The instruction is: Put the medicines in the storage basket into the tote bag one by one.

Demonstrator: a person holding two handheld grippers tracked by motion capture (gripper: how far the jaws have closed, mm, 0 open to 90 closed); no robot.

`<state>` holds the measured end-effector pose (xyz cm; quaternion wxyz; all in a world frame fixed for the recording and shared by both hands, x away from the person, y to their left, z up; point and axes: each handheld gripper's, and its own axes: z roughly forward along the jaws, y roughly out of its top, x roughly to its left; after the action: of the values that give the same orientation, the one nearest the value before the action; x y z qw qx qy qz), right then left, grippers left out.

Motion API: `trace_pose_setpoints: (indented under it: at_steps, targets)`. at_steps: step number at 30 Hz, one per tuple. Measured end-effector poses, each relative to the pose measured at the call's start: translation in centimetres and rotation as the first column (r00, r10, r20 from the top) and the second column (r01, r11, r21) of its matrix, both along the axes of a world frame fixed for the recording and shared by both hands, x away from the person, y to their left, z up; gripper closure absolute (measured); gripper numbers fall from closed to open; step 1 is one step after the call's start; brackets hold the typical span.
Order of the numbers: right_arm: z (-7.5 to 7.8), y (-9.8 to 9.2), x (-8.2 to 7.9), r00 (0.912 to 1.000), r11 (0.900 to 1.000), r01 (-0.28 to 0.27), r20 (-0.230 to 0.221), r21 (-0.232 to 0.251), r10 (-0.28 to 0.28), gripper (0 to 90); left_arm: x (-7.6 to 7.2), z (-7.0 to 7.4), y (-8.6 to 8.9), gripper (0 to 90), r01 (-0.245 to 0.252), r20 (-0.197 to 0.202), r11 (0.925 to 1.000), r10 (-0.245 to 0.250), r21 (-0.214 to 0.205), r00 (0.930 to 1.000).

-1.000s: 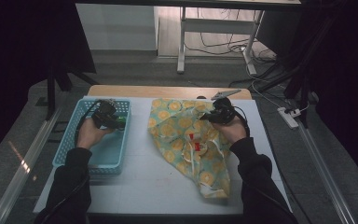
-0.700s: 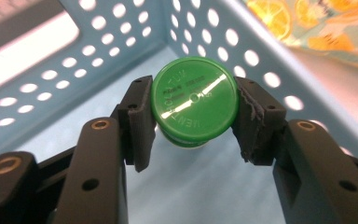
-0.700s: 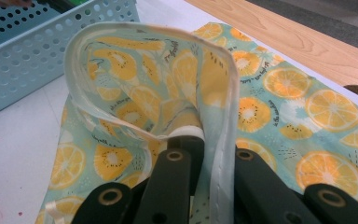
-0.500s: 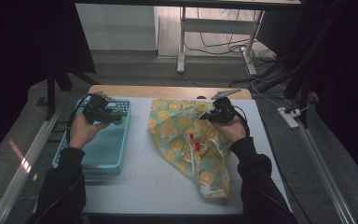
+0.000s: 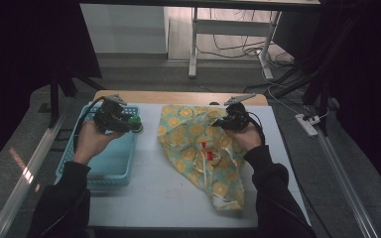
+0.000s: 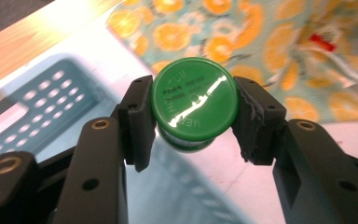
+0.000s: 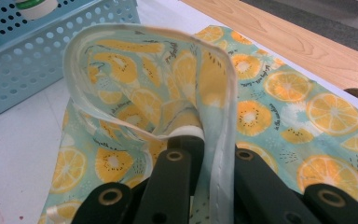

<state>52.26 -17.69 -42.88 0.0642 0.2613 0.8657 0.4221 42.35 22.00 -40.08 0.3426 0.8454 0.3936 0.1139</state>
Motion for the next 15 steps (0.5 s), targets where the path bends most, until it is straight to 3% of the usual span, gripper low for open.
trace_pose_setpoints:
  at_steps: [6, 15]
  targets:
    - [0.0, 0.0, 0.0, 1.0000, 1.0000, 0.001, 0.000, 0.000, -0.001, 90.0, -0.7, 0.7, -2.9, 51.9, 0.081, 0.022, 0.9963, -0.081, -0.029, 0.9965]
    - [-0.1, -0.1, 0.0, 1.0000, 1.0000, 0.004, -0.003, 0.002, -0.004, 90.0, -0.7, 0.8, -7.8, 51.9, 0.193, 0.029, 0.9807, -0.192, -0.031, 0.9809]
